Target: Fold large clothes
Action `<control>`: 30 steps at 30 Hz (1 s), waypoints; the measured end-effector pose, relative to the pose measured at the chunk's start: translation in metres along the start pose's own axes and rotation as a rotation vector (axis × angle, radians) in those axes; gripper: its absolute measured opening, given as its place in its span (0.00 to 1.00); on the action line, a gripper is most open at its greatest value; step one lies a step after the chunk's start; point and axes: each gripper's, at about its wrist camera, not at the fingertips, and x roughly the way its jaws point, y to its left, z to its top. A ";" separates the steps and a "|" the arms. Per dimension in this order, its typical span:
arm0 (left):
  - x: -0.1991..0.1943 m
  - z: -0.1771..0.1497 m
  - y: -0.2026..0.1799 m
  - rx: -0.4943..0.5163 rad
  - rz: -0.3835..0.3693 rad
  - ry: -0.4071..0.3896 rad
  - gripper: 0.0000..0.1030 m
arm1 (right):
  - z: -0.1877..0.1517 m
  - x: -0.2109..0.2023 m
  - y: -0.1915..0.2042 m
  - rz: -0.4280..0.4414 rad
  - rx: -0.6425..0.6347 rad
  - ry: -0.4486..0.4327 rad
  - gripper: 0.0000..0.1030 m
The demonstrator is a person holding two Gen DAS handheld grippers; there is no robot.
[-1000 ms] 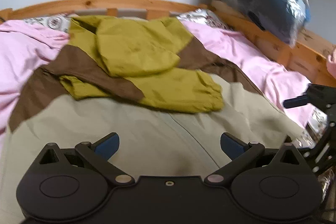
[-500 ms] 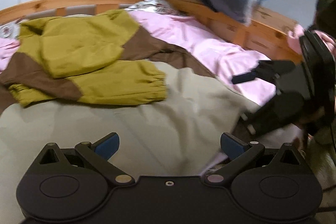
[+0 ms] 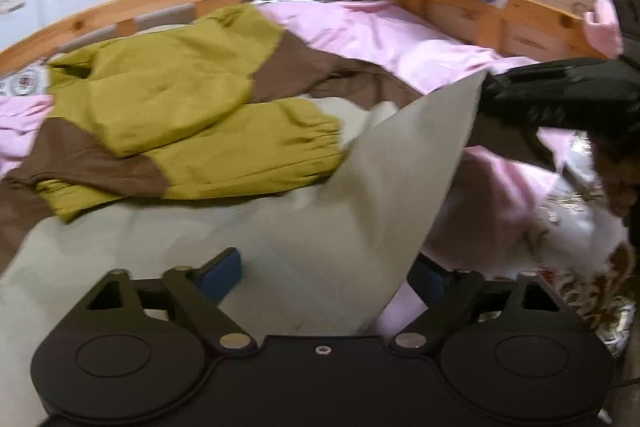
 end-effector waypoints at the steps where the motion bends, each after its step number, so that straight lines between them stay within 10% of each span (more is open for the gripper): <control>1: -0.002 0.000 0.005 0.007 0.034 0.008 0.79 | 0.002 0.000 -0.003 -0.008 0.029 -0.017 0.06; 11: -0.052 -0.040 0.075 -0.053 0.414 0.110 0.63 | 0.008 0.000 -0.022 -0.094 0.161 -0.078 0.05; 18: -0.072 -0.048 0.094 -0.116 0.399 0.032 0.05 | -0.005 0.000 0.000 -0.185 0.043 -0.031 0.06; 30: -0.183 -0.017 0.086 -0.241 0.330 -0.275 0.00 | 0.015 -0.091 0.045 -0.307 0.036 -0.223 0.02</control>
